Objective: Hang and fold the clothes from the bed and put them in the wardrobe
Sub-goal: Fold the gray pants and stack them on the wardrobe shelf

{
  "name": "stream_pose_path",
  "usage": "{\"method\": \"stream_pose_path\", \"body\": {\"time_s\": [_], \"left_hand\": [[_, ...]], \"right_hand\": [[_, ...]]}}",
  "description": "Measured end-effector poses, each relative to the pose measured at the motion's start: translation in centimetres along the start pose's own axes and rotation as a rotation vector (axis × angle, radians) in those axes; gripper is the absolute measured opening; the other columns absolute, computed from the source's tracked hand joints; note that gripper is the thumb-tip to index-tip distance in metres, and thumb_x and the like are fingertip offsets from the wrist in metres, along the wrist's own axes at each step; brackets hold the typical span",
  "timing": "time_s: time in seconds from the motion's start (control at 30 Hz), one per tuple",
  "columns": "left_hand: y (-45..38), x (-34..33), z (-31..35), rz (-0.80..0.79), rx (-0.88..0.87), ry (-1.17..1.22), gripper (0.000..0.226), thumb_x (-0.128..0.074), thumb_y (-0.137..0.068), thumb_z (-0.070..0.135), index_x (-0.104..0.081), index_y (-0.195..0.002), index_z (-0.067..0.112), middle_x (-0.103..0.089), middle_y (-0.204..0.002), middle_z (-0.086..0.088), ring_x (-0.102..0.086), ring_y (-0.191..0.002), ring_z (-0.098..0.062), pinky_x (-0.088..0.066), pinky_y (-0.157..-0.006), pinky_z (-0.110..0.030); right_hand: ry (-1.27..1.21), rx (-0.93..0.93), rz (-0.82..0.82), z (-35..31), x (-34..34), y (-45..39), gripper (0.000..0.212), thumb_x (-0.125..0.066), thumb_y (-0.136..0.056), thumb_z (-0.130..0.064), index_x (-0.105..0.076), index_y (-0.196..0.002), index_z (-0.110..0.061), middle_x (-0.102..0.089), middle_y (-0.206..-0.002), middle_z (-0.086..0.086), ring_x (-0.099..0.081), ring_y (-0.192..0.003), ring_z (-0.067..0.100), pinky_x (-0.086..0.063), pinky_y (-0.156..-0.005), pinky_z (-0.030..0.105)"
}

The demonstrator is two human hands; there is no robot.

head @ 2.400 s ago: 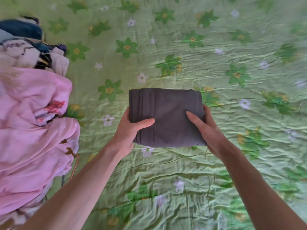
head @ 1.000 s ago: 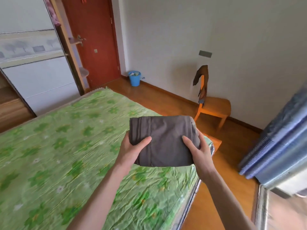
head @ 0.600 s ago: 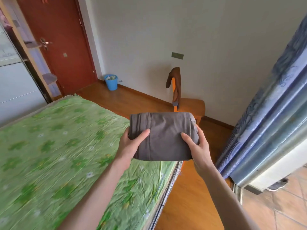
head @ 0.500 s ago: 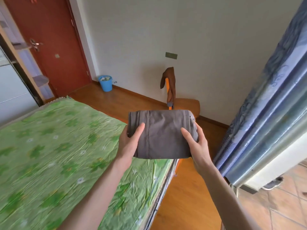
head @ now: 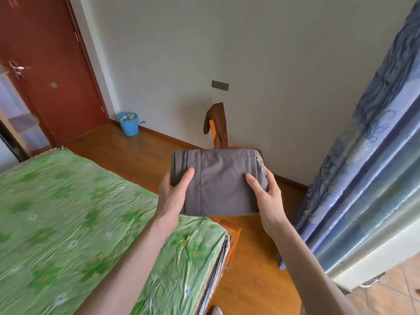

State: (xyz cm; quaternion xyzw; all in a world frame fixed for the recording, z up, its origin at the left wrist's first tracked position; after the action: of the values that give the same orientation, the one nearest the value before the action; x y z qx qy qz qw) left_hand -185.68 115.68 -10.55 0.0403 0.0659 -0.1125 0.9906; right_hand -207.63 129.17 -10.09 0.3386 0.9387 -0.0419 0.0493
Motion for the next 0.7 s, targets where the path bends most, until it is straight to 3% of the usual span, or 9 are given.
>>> {"method": "stream_pose_path", "body": {"time_s": [0.1,0.33,0.43,0.57,0.7], "left_hand": [[-5.2,-3.1,0.5,-0.011,0.021,0.045,0.030,-0.081,-0.090,0.044,-0.071,-0.117,0.036,-0.076,-0.115,0.010,-0.073,-0.107,-0.012,-0.061,-0.096,-0.044],[-17.6,-9.8,2.1,-0.052,0.057,0.058,0.041,-0.078,-0.091,0.048,-0.063,-0.128,0.040,-0.071,-0.124,0.010,-0.068,-0.115,-0.014,-0.060,-0.096,-0.044],[-22.2,-12.1,2.8,-0.056,0.040,0.048,0.037,-0.075,-0.092,0.049,-0.060,-0.126,0.045,-0.068,-0.124,0.013,-0.065,-0.114,-0.011,-0.060,-0.093,-0.040],[-26.8,-14.7,3.3,-0.047,0.025,0.028,0.021,-0.072,-0.095,0.047,-0.057,-0.109,0.052,-0.063,-0.115,0.020,-0.062,-0.107,-0.004,-0.057,-0.086,-0.033],[-31.1,-16.8,2.9,0.000,0.019,-0.025,0.036,-0.069,-0.097,0.048,-0.050,-0.127,0.046,-0.058,-0.115,0.022,-0.059,-0.107,-0.005,-0.056,-0.094,-0.037]], "right_hand": [[-0.024,-0.018,-0.004,0.0,0.2,-6.1,0.049,-0.079,-0.088,-0.047,-0.058,-0.132,-0.050,-0.066,-0.133,-0.011,-0.067,-0.120,0.014,-0.056,-0.104,0.045],[-0.003,-0.034,0.004,-1.4,0.0,-19.8,0.063,-0.077,-0.088,-0.051,-0.049,-0.144,-0.046,-0.062,-0.139,-0.010,-0.065,-0.122,0.016,-0.056,-0.104,0.045],[0.003,-0.011,0.007,-1.7,-0.1,-25.2,0.063,-0.077,-0.089,-0.049,-0.050,-0.145,-0.044,-0.063,-0.138,-0.012,-0.066,-0.121,0.013,-0.056,-0.104,0.042],[-0.005,-0.008,-0.003,-1.7,-0.3,-31.5,0.064,-0.079,-0.087,-0.050,-0.052,-0.145,-0.042,-0.065,-0.135,-0.012,-0.067,-0.120,0.013,-0.055,-0.105,0.044],[-0.031,0.000,-0.050,-1.2,-0.4,-36.9,0.059,-0.077,-0.089,-0.046,-0.053,-0.142,-0.042,-0.067,-0.131,-0.012,-0.069,-0.116,0.012,-0.058,-0.100,0.041]]}}
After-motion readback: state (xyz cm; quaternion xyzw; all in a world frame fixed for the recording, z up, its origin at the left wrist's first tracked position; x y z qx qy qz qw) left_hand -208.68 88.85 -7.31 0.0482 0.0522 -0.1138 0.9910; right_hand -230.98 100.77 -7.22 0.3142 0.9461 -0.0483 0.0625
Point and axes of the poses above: each hand's wrist, its own y-axis away from the middle knuckle, its own x-axis out of the back of the hand, z = x × y, the point moved 7 cm from there along -y, towards the middle knuckle
